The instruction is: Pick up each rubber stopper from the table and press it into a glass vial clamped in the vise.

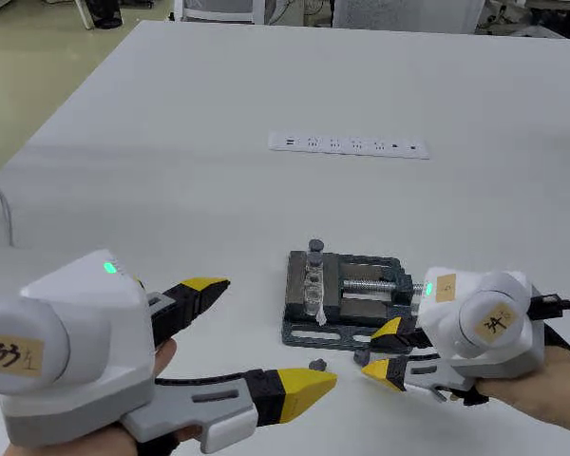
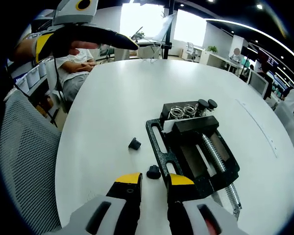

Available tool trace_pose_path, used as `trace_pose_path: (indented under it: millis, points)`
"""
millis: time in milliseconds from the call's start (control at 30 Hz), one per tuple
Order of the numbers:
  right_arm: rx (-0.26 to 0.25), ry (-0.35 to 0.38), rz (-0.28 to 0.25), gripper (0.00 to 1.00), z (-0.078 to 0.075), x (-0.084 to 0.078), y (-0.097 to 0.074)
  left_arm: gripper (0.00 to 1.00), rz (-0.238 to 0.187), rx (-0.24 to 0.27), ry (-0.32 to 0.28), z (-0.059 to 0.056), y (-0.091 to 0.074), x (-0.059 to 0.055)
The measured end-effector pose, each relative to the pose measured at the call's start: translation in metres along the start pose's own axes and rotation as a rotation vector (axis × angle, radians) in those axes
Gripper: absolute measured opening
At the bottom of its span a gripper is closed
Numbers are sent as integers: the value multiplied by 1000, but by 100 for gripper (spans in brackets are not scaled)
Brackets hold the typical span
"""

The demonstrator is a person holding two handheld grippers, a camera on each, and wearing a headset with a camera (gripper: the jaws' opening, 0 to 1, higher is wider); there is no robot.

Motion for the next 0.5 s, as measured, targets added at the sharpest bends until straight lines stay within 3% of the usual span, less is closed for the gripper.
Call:
trace_pose_path:
  millis: [333, 500]
  points:
    - [-23, 23, -13, 10, 4, 1, 1, 83, 2, -3, -6, -2, 2, -2]
    - [-32, 0, -8, 8, 8, 0, 3, 83, 0, -3, -6, -3, 2, -2]
Point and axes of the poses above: the centre of the closed fingertips' face, and the gripper's own axes: y roughly forward along the fingers, z roughly to its left, x roughly out of its top, the point moved 9 cm from there along -y, roughly backward along the fingers, and after that the axes turned 11 degrees about -x, right-handed, at the moved point
